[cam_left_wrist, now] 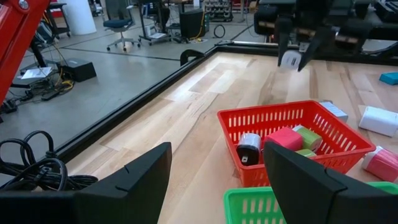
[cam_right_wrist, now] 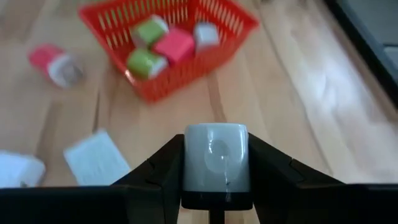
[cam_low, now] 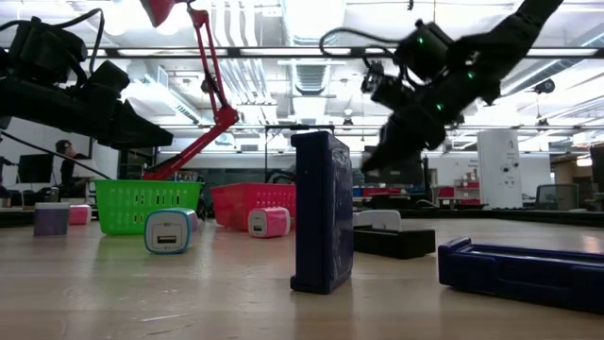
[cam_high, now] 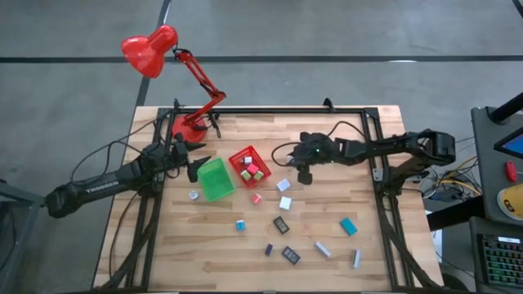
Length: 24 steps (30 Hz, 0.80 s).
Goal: Pick & Place Office items
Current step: Put the white black charger adapter into the red bin
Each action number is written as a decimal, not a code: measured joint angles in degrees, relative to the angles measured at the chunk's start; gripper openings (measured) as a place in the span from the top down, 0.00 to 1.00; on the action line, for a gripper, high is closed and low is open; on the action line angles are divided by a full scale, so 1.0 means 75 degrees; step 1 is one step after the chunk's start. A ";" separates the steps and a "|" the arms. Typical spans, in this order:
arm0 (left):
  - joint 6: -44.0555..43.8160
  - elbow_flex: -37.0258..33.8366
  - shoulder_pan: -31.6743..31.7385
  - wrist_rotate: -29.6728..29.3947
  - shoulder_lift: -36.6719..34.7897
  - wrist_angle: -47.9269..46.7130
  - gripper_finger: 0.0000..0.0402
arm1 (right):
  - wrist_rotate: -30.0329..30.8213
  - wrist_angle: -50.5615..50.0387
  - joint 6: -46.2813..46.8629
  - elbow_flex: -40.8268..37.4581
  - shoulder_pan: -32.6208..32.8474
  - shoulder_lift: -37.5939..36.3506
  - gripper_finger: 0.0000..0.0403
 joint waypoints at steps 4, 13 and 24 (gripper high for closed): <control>0.0000 0.0001 0.0000 0.0000 0.0000 0.0003 0.36 | -0.0029 0.0036 0.0003 0.0484 0.0081 0.0039 0.66; 0.0000 0.0001 0.0000 0.0000 0.0000 0.0000 0.36 | -0.0067 0.0032 0.0029 0.1788 0.0326 0.1006 0.66; 0.0000 0.0001 0.0000 0.0000 0.0000 0.0000 0.36 | -0.0559 0.0006 -0.0026 0.3872 0.0420 0.3327 0.65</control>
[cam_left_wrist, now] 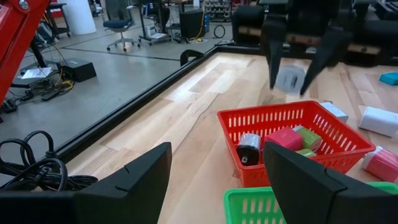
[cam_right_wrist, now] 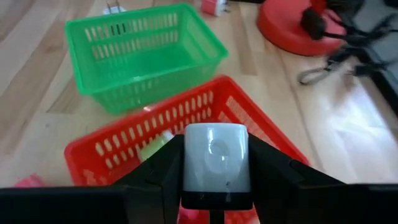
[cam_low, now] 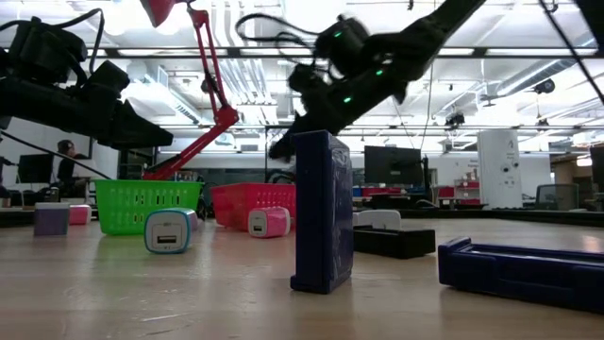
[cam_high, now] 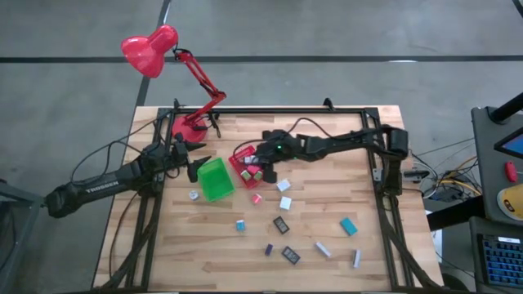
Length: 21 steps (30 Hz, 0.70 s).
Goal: Pick & Place Office items
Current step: Put the white black charger adapter into the red bin
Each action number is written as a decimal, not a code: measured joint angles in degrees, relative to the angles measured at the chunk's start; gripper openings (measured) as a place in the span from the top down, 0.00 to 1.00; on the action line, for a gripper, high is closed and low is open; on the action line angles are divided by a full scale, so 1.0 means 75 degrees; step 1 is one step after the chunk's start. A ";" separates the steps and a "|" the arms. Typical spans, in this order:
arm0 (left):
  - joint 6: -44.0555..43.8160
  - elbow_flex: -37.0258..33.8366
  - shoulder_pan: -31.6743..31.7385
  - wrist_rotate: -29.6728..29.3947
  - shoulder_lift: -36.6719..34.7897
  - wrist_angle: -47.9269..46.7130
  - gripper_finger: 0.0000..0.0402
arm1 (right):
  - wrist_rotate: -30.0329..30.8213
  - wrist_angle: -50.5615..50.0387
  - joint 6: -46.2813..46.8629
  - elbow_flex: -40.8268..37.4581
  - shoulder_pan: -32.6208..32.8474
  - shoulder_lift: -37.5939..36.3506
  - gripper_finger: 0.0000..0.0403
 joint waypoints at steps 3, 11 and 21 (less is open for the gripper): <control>0.0000 0.0000 0.0000 0.0000 0.0000 0.0000 0.36 | -0.0082 -0.0085 -0.0012 0.0467 0.0001 0.0455 0.65; 0.0000 -0.0003 0.0000 0.0000 0.0020 0.0003 0.36 | -0.0105 -0.1248 -0.0020 0.1430 -0.0002 0.1257 0.65; 0.0000 -0.0001 0.0000 0.0000 0.0044 0.0001 0.36 | -0.0109 -0.1354 0.0036 0.1547 -0.0003 0.1603 0.62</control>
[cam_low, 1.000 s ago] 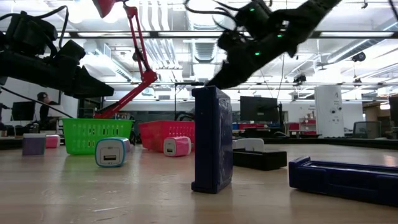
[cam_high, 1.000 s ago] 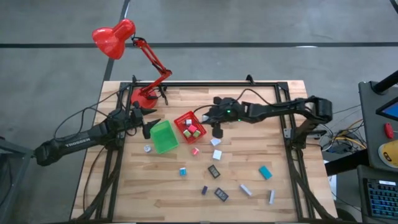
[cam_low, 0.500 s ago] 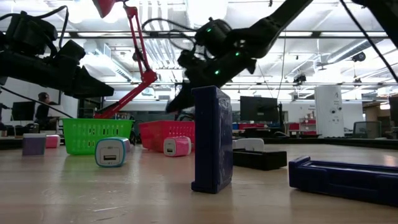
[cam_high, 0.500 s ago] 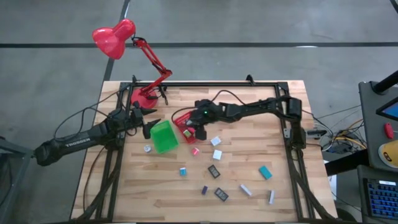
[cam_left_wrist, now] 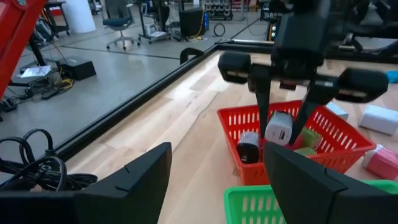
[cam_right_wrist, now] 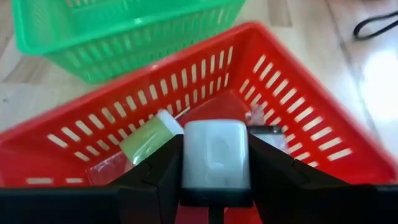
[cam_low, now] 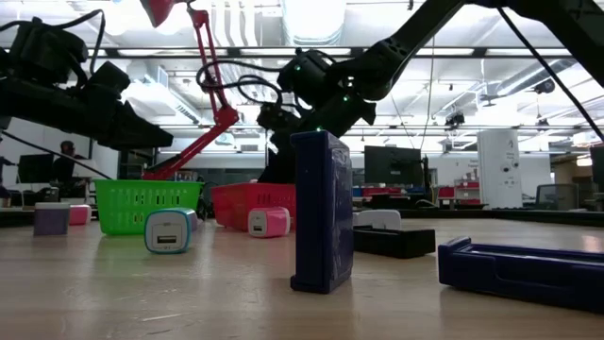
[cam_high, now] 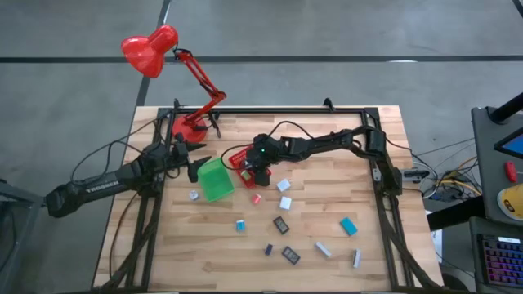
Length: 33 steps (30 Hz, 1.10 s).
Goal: Pick & Place Office items
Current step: Put the white black charger adapter into the red bin
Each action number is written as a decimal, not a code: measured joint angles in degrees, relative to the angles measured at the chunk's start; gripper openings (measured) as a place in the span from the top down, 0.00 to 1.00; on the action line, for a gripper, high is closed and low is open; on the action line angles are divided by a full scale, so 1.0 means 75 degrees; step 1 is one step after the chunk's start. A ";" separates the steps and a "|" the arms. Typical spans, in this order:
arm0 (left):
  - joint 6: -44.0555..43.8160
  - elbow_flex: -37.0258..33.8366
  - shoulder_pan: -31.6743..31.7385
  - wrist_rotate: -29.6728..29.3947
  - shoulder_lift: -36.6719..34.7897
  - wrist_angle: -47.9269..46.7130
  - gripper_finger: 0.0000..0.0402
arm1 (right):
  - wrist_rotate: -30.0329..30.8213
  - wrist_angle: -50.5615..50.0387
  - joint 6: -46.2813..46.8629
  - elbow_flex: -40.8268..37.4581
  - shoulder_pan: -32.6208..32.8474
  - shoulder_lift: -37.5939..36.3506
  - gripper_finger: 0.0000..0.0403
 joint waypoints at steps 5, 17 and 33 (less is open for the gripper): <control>0.0000 -0.0001 0.0000 0.0000 0.0000 -0.0003 0.36 | 0.0001 0.0006 0.0013 -0.0009 -0.0004 0.0029 0.61; 0.0000 -0.0001 0.0000 0.0000 0.0000 -0.0001 0.36 | 0.0007 0.0000 0.0008 -0.0017 -0.0004 0.0029 0.60; -0.0001 -0.0001 0.0000 0.0000 0.0000 -0.0001 0.36 | -0.0337 0.0152 0.0019 -0.0029 -0.0056 -0.0001 0.47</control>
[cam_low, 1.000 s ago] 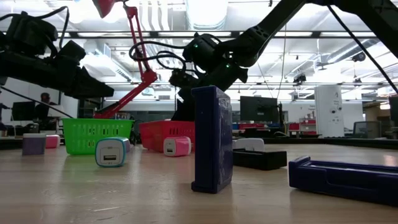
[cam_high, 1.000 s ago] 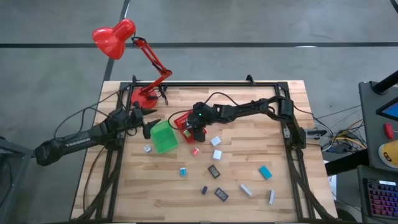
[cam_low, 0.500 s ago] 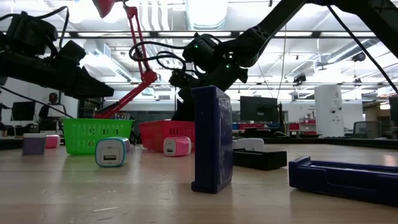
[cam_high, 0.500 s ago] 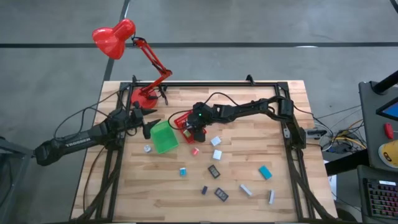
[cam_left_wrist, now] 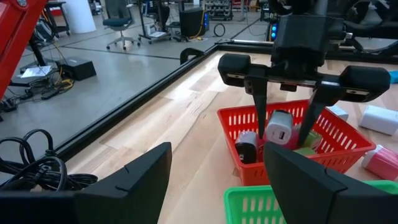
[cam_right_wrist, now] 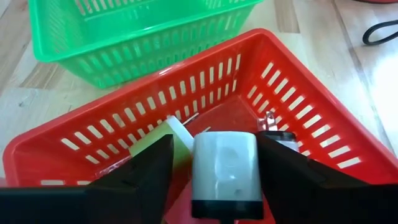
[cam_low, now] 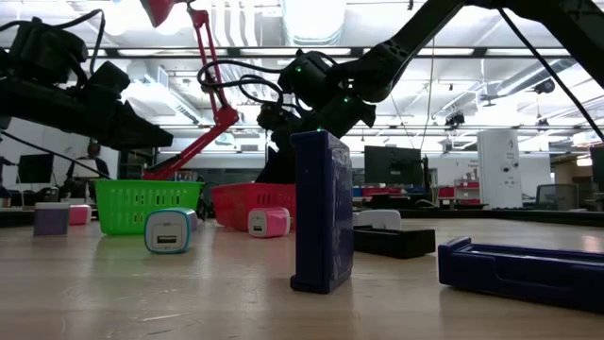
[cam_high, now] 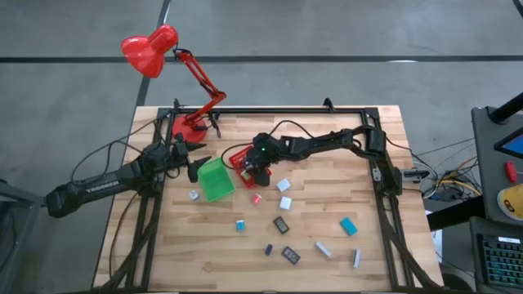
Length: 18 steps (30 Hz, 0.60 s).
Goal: Pick & Place Office items
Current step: Put the white black charger adapter into the red bin, then put the bottom white charger adapter into the red bin
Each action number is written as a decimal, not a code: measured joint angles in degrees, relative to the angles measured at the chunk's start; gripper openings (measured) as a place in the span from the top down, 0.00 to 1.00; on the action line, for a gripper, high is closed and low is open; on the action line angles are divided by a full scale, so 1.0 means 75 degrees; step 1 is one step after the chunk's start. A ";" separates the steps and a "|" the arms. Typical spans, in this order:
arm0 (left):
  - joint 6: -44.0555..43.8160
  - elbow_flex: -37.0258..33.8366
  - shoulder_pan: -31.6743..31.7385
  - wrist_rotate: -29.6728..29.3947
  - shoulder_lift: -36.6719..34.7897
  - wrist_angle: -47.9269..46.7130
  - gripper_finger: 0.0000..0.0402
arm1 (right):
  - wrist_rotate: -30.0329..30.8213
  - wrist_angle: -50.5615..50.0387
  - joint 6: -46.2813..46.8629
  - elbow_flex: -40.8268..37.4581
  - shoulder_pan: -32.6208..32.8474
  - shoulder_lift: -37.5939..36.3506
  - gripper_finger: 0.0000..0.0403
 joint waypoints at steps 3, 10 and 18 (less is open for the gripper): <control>0.0001 0.0000 0.0000 0.0000 0.0000 0.0000 0.36 | 0.0006 0.0006 0.0000 0.0003 -0.0001 -0.0009 0.43; 0.0001 0.0001 0.0000 0.0000 0.0000 0.0000 0.36 | 0.0015 0.0015 0.0000 0.0000 -0.0016 -0.0012 0.39; 0.0001 0.0000 0.0000 -0.0002 0.0000 0.0000 0.36 | 0.0122 -0.0114 0.0137 0.0000 0.0110 -0.0525 0.41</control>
